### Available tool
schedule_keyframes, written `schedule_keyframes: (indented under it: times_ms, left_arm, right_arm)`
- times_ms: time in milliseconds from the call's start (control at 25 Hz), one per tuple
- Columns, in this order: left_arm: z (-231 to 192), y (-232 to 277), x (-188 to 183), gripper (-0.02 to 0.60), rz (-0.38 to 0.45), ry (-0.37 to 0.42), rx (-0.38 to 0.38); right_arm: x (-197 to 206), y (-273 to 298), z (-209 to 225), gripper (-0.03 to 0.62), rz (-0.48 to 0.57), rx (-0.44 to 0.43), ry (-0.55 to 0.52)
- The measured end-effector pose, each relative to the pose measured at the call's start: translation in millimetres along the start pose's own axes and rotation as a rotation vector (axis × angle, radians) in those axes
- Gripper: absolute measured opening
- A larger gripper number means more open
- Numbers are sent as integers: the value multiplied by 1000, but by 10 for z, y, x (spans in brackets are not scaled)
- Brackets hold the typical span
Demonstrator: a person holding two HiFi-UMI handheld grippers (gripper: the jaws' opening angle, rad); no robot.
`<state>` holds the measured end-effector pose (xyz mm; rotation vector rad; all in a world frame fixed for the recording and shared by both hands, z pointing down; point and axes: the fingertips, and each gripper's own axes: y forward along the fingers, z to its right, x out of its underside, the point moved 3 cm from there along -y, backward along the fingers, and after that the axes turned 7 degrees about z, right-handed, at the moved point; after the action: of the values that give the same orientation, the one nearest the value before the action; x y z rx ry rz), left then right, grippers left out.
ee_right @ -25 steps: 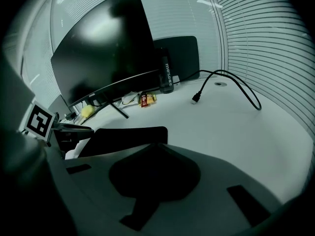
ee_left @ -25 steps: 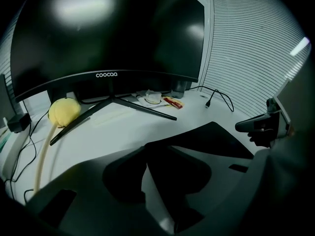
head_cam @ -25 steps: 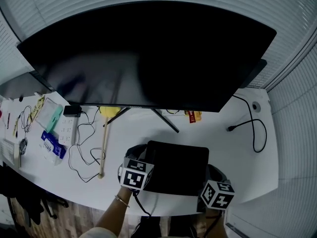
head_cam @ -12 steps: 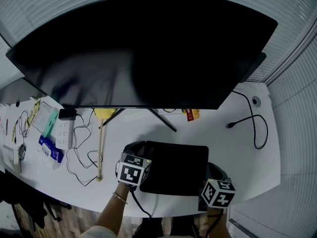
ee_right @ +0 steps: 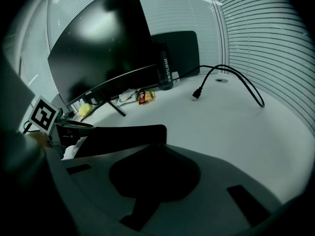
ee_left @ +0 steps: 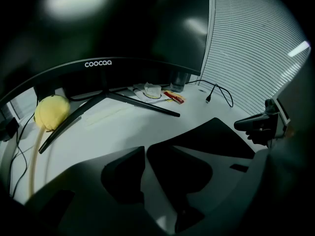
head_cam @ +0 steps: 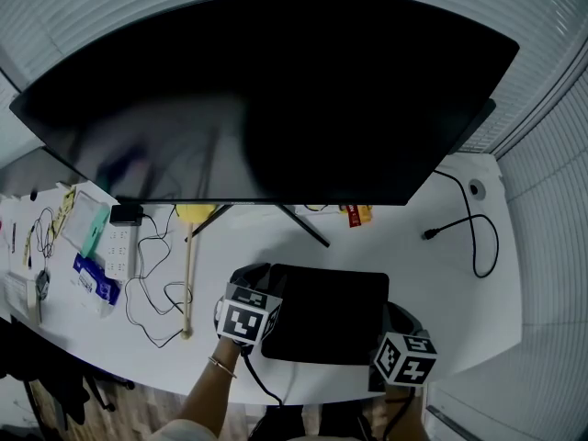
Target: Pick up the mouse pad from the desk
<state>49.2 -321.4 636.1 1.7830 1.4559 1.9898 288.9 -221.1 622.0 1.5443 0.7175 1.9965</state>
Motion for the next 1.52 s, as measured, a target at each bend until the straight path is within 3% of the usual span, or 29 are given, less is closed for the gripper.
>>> schedule_keyframes:
  times_ms: [360,440,520,720,1000,1520]
  left_arm:
    - [16,10,22,128,-42,-40,-16]
    - [51,15,18,109,-58,-36,-10]
    - [95,36,28,50,-68,-26,-12]
    - [113,42,68,40,-77,24,-48]
    - [246,-162,-74,40,6,28,-115]
    - [741,-755,-451,40,133,11,-44]
  right_arm:
    - [-19,-17,-18,34,5,1,-3]
    - [-25,-30,-10,34,7,4,-2]
    - [-38,-38,-7,34,11,5,-1]
    - [-89,-89,-11,34,24,5,-5]
    - [-211,-187,21,34,56,6,-7]
    - [-560,-592,-152,34,158,-41,-26]
